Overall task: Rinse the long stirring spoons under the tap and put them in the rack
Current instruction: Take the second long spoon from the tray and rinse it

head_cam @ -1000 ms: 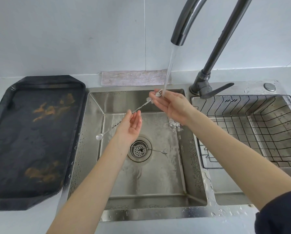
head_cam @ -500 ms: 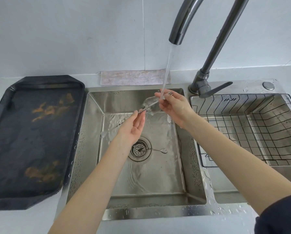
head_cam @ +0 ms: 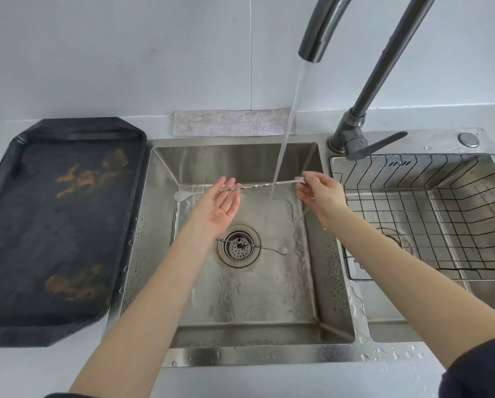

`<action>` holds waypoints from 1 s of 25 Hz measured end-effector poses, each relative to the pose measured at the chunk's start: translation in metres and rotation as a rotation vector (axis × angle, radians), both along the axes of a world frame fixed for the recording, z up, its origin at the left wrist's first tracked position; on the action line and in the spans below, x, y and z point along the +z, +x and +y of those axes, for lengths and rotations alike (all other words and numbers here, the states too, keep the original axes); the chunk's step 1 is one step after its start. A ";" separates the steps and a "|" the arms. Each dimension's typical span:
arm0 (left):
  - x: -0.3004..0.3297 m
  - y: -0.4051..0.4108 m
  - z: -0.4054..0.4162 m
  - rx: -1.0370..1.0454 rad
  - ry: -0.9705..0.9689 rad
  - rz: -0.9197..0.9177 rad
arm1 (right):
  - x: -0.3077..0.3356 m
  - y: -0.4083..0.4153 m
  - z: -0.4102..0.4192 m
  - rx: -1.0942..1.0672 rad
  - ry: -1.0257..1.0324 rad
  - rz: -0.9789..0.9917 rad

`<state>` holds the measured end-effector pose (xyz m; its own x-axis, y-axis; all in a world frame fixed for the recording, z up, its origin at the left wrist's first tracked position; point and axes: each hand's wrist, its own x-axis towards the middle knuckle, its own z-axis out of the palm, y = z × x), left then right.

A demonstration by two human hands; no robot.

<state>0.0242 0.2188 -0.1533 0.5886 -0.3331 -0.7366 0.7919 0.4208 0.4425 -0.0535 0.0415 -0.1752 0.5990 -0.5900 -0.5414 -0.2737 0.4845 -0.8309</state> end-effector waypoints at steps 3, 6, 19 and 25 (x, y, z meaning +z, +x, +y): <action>-0.010 0.003 0.008 -0.037 0.052 0.033 | -0.027 -0.008 0.004 0.119 -0.126 0.155; -0.028 0.003 0.016 -0.083 0.126 0.076 | -0.050 -0.016 0.017 0.369 -0.288 0.330; -0.107 -0.008 0.044 -0.182 0.367 0.311 | -0.097 -0.029 0.042 0.995 -0.774 0.622; -0.130 -0.010 0.053 -0.094 0.347 0.381 | -0.112 -0.026 0.049 1.141 -0.825 0.695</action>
<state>0.0141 0.2717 -0.2828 0.2370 -0.0698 -0.9690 0.9511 0.2198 0.2168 -0.0790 0.0904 -0.2867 0.6983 -0.2779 -0.6597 -0.5911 -0.7437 -0.3123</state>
